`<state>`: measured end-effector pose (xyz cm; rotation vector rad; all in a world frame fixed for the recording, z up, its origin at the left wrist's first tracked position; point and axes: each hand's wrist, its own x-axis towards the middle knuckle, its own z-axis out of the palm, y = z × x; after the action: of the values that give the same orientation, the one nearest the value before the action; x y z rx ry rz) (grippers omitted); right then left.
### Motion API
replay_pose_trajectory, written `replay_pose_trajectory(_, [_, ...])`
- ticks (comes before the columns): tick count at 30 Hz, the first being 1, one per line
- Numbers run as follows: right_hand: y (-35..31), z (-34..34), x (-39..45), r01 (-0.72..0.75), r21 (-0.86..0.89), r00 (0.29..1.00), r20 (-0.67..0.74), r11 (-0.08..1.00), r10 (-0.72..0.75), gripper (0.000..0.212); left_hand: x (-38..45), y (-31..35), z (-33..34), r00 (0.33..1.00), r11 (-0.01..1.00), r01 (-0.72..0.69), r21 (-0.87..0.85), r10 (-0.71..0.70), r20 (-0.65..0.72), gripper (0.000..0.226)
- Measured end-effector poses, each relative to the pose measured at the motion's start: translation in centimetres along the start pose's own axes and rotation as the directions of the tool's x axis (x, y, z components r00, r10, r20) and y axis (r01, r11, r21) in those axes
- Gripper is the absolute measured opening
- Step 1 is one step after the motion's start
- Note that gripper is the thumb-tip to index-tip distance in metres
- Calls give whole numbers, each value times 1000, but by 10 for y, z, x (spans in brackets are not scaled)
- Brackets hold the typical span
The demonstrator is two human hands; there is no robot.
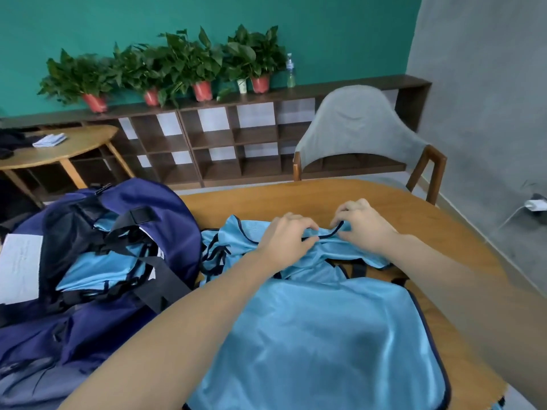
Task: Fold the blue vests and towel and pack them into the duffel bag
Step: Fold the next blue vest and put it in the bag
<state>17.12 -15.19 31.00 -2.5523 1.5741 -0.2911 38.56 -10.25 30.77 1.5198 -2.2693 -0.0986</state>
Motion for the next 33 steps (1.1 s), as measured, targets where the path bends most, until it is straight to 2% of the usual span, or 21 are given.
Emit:
replay_pose_trajectory(5, [5,-5,6,79,140,985,-161,987,-56,17,20,3,12,1000,998,-5,68,4,7,43])
replay_pose_trajectory(11, [-7,-36,-10,107,280,981,-188,954,-55,12,25,19,-8,980,1000,-16,16,19,-200,11])
replay_pose_trajectory(14, [-13,-57,-27,94,250,978,-205,964,-42,12,19,22,-30,978,999,-10,33,17,-210,12])
replay_pose_trajectory(20, [-24,-102,-73,70,217,963,-269,974,-9,25,-10,8,-78,982,995,60,75,-45,-184,18])
replay_pose_trajectory(25, [-34,-127,-116,74,110,940,-340,991,-33,27,-52,-2,-108,980,969,109,223,-67,-189,28])
replay_pose_trajectory(30, [-42,-119,-164,103,83,926,-373,991,-65,25,-121,-8,-134,965,955,121,271,-49,-256,29])
replay_pose_trajectory(33, [-49,-99,-194,99,54,935,-348,994,-74,24,-170,-9,-136,948,965,58,256,27,-318,24])
